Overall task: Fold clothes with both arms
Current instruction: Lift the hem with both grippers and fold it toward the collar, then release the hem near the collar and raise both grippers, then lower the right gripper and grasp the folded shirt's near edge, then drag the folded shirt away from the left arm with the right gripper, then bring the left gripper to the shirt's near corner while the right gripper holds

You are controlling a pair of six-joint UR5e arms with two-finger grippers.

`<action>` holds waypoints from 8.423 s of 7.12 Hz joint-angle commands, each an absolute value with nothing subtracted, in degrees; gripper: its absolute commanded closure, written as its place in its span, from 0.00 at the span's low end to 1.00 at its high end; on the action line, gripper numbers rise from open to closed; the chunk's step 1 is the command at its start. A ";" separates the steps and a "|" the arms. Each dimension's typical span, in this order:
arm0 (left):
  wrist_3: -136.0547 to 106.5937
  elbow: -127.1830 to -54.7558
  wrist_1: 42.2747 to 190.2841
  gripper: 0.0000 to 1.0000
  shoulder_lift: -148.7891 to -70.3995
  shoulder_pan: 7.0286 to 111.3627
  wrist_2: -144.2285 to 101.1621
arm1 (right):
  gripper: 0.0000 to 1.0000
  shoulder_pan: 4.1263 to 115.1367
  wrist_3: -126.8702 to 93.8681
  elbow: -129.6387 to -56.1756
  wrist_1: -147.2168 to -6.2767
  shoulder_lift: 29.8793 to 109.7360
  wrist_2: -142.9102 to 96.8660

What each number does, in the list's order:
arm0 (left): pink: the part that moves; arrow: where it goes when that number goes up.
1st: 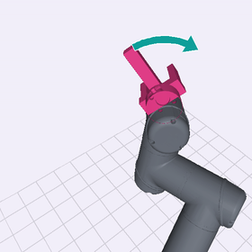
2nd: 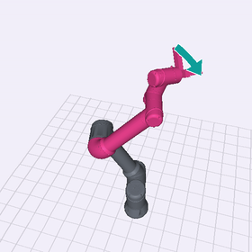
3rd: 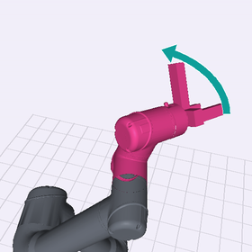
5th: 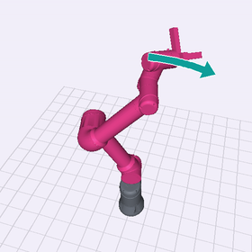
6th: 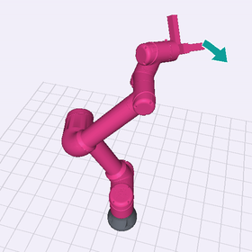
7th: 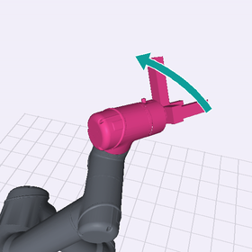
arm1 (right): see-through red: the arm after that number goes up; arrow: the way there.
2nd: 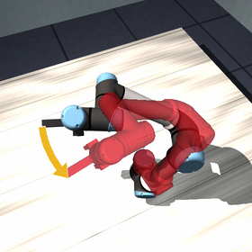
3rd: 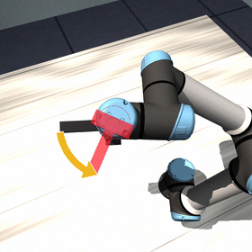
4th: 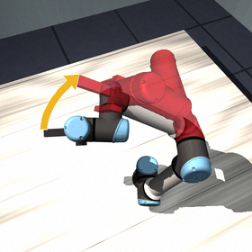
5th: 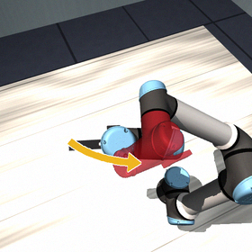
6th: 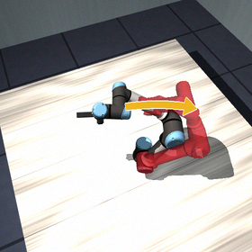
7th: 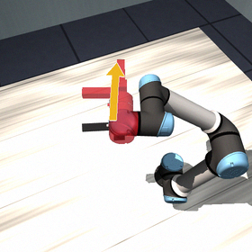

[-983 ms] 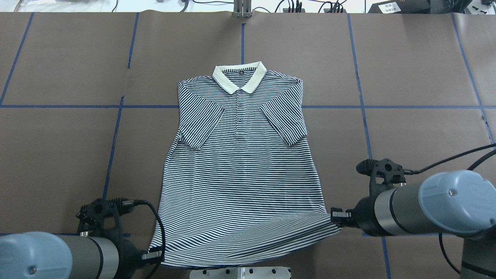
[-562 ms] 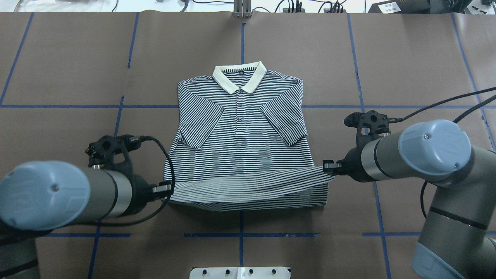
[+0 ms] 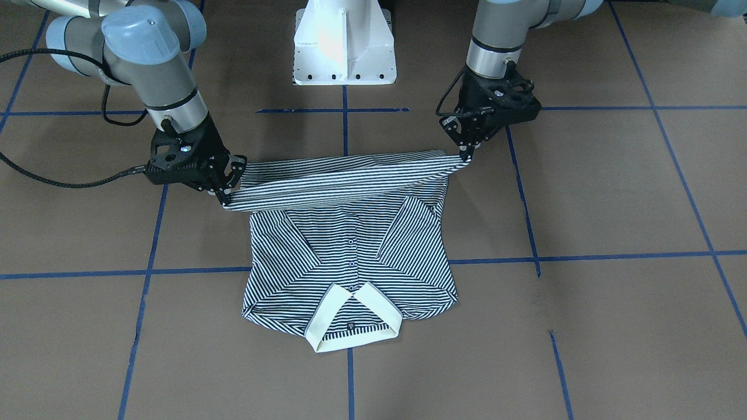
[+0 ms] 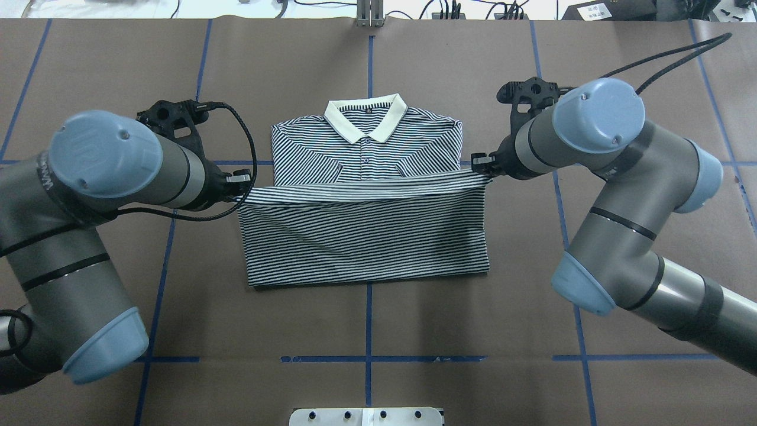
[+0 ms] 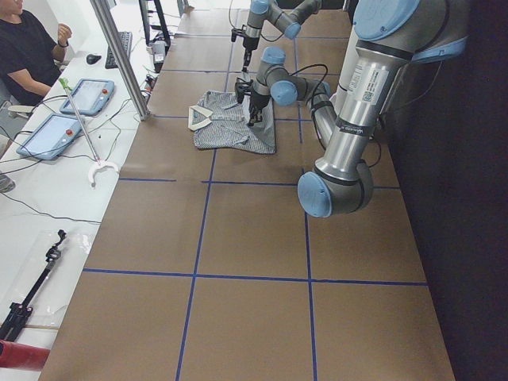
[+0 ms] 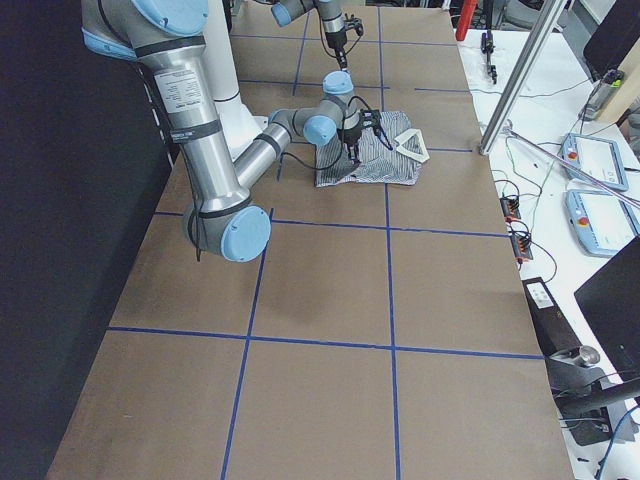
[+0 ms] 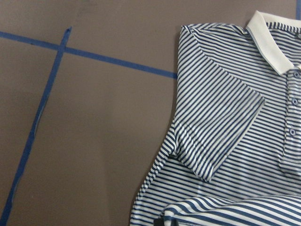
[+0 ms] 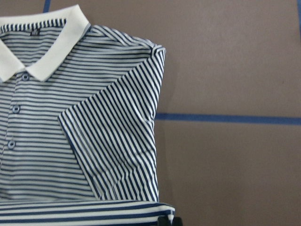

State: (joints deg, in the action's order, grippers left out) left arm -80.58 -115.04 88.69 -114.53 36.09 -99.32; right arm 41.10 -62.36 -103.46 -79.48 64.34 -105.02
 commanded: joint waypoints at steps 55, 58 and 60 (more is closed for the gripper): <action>-109.21 -108.29 96.68 0.00 -117.17 17.10 -97.85 | 0.00 23.35 -89.92 -128.23 -86.31 76.74 -109.07; -112.06 -106.62 96.59 0.01 -117.16 13.45 -96.68 | 0.00 23.99 -89.74 -128.23 -86.31 76.64 -108.55; -112.06 -106.52 94.67 0.02 -117.33 13.45 -96.59 | 0.00 25.13 -89.74 -128.15 -86.40 75.42 -108.98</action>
